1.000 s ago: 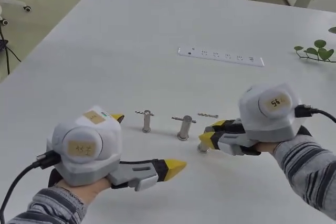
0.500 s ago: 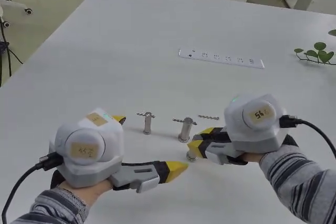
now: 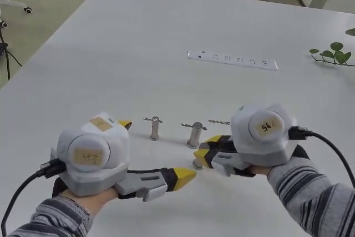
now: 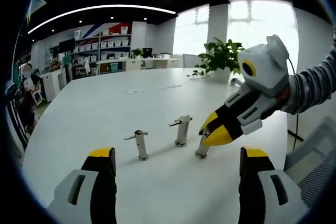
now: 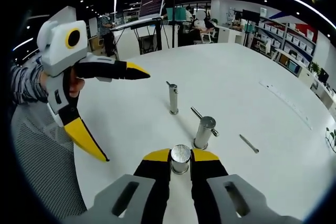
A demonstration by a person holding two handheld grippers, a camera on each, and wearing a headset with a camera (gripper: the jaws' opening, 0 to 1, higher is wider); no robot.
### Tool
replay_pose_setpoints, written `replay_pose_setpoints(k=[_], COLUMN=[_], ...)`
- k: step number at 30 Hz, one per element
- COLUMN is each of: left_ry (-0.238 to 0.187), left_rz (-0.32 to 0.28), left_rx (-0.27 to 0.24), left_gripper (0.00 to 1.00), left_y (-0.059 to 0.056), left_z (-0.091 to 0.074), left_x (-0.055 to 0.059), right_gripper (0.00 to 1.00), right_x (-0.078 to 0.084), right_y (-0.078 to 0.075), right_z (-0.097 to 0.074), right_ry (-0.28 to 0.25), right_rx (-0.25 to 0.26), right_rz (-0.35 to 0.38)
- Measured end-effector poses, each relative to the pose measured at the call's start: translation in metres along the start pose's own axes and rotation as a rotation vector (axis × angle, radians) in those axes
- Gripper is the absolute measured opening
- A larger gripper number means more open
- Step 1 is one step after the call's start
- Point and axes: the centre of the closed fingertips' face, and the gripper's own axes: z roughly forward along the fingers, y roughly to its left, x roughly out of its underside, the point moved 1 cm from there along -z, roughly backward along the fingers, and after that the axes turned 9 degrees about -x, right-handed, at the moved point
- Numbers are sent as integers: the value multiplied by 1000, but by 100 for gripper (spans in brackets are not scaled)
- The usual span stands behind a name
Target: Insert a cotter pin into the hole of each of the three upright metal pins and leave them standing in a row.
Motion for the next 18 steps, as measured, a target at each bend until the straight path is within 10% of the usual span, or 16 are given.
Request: replay_pose_setpoints(k=[18], left_ry=[6], left_rz=[-2], left_rx=[-3], left_gripper=[98], left_y=[0], left_z=[0], left_x=[1], right_gripper=[23], right_x=[8], right_y=[-5], right_z=[-14], right_ry=[-12], right_rx=[0], right_rz=[27])
